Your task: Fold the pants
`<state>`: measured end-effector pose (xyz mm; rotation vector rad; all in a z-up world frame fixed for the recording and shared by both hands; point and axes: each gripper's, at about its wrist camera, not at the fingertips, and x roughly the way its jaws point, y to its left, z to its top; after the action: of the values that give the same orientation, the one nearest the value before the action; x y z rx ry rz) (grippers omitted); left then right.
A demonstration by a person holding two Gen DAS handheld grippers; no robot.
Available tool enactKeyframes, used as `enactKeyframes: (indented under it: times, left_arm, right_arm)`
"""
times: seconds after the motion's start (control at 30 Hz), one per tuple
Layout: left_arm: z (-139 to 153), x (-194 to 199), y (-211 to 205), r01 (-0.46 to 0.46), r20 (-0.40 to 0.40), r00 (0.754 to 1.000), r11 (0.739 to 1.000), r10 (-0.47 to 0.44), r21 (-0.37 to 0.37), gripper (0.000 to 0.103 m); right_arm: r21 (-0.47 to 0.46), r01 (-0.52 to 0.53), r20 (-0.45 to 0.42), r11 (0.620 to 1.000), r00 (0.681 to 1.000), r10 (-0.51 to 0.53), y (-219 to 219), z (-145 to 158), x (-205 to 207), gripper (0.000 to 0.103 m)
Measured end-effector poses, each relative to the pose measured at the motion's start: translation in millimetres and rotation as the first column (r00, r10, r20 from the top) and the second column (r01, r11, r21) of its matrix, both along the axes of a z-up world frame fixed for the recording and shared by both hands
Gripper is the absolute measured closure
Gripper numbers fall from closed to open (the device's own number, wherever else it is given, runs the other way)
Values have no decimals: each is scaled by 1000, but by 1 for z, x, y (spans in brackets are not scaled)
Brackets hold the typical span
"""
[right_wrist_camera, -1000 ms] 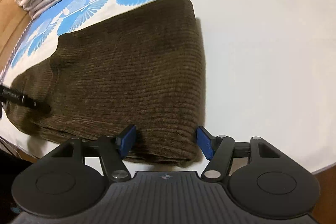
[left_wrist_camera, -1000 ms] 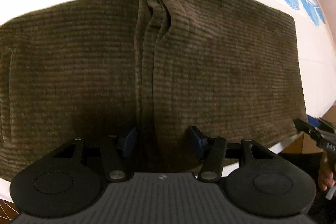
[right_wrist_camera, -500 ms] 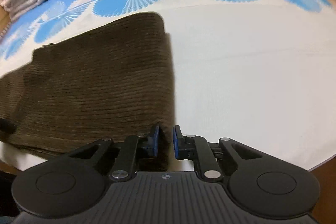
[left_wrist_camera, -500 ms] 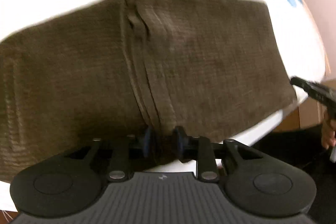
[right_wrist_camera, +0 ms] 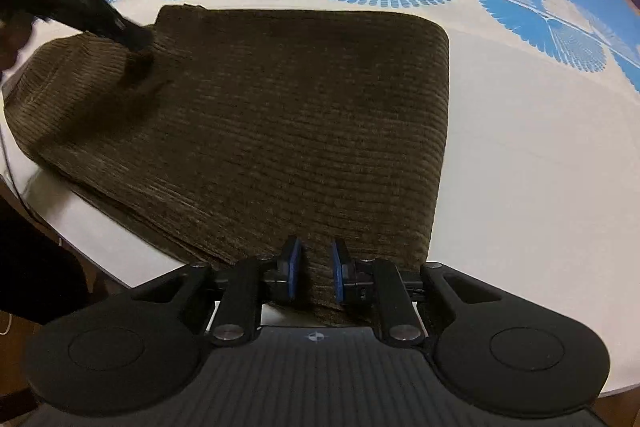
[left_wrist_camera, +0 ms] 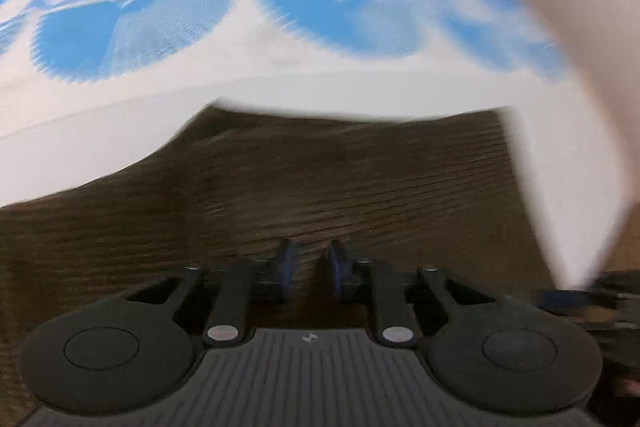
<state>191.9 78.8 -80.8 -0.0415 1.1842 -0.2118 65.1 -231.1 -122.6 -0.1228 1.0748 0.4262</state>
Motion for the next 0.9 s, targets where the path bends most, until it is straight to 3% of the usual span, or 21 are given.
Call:
enactKeyframes:
  times: [0.03, 0.1, 0.13, 0.23, 0.27, 0.37, 0.43, 0.47, 0.5, 0.53, 0.6, 0.7, 0.9]
  left_arm:
    - [-7, 5, 6, -63, -8, 998, 993, 64, 98, 98]
    - [3, 13, 16, -175, 96, 982, 969, 160, 174, 99]
    - [10, 15, 19, -197, 142, 974, 968, 175, 158, 99]
    - [21, 18, 28, -183, 161, 968, 981, 192, -70, 99]
    - [23, 17, 25, -153, 173, 970, 982, 172, -113, 99]
    - [13, 28, 6, -65, 145, 986, 987, 87, -150, 97]
    - [-2, 39, -5, -83, 94, 992, 996, 85, -28, 98]
    - [-11, 42, -5, -117, 76, 991, 990, 111, 77, 100]
    - [-11, 41, -1, -156, 85, 986, 980, 147, 124, 85]
    - [-5, 39, -1, -196, 105, 978, 970, 182, 141, 61]
    - [13, 34, 12, -277, 186, 951, 948, 247, 156, 62]
    - [33, 20, 44, -310, 211, 935, 946, 285, 96, 61]
    - [60, -44, 131, -387, 106, 914, 919, 393, -71, 53]
  right_arm:
    - [13, 5, -6, 1000, 1000, -5, -3, 0, 1, 86]
    - [38, 22, -9, 999, 1000, -22, -5, 1, 0, 86]
    - [44, 25, 5, 999, 1000, -25, -5, 3, 1, 85]
    - [78, 17, 78, 997, 997, -23, -2, 14, 1, 85]
    - [91, 19, 91, 996, 996, -27, -3, 16, 0, 83]
    - [49, 28, 56, 998, 998, -31, -3, 8, 6, 80]
    - [-48, 12, -6, 999, 1000, -12, 1, -8, 8, 80]
    - [-61, 1, 6, 998, 1000, -1, 4, -7, 6, 80]
    - [-74, -7, 16, 997, 1000, 9, 7, -4, 6, 79]
    - [-73, -7, 27, 997, 1000, 9, 8, -1, 5, 78]
    - [-50, 25, 45, 998, 999, -23, 6, 6, 7, 75]
    - [-15, 65, 105, 998, 992, -63, 5, 16, 5, 71]
    - [48, 21, 182, 999, 983, -30, 42, 30, 4, 67]
